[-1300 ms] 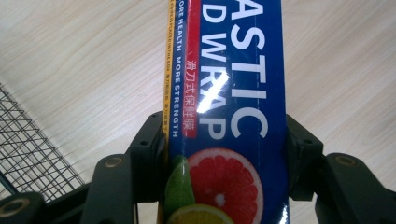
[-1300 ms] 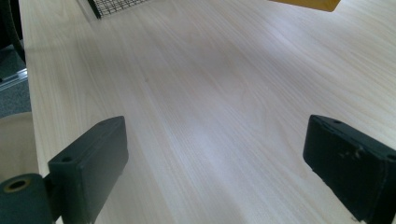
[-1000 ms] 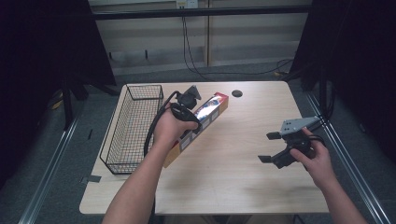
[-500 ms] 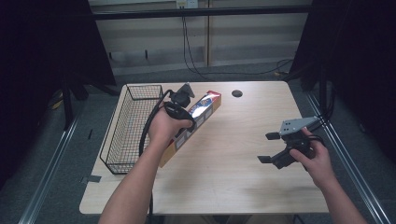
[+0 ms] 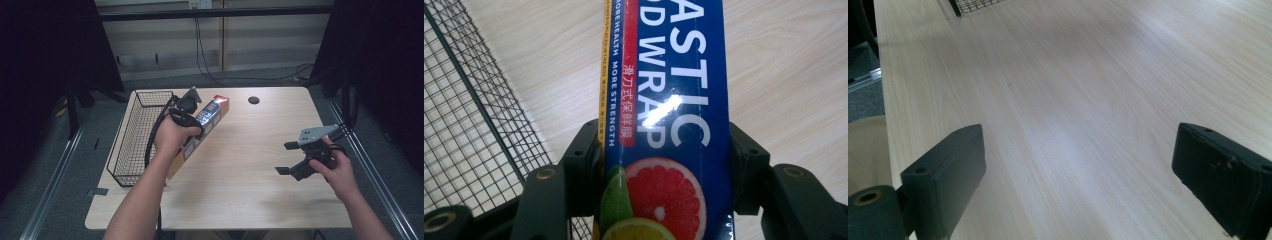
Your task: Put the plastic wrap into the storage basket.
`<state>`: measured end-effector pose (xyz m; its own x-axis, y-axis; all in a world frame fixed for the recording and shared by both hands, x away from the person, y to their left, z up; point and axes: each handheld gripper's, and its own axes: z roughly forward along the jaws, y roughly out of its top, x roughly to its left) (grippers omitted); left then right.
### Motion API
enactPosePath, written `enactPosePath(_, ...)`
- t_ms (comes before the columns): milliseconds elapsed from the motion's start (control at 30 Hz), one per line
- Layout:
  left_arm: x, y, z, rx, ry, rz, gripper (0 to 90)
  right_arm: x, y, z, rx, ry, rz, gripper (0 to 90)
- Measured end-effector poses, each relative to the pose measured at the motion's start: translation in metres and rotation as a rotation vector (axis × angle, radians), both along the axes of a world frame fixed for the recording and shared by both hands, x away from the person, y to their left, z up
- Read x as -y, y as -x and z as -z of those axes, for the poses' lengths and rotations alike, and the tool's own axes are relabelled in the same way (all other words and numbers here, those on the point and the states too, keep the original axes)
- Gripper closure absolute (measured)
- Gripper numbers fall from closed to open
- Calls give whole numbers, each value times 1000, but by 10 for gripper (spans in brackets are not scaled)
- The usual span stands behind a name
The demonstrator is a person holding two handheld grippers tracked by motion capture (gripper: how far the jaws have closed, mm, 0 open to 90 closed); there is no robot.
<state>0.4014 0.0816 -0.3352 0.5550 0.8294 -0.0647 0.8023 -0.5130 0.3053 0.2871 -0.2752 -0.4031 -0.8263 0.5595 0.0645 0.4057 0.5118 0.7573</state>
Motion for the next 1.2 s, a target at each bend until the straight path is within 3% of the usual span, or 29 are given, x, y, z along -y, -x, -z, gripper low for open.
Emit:
enactPosePath(300, -10, 0, -2, 3, -4, -35, 441, 0, -1, 0, -2, 2, -4, 70)
enactPosePath(600, -21, 2, -4, 11, 6, -102, 441, -1, -2, 1, -1, 4, -4, 69)
enactPosePath(800, -32, 3, -5, 20, 4, -127, 441, -3, -5, 1, -4, 1, -8, 69)
enactPosePath(833, -34, 2, -5, 18, -6, -110, 441, -3, -5, 1, -3, 3, -9, 69)
enactPosePath(867, -34, 3, -4, 22, 2, -138, 441, -3, -5, 1, -2, 3, -10, 69)
enactPosePath(1200, -53, 5, -1, 22, 2, -200, 441, -2, -5, 1, 0, 2, 2, 69)
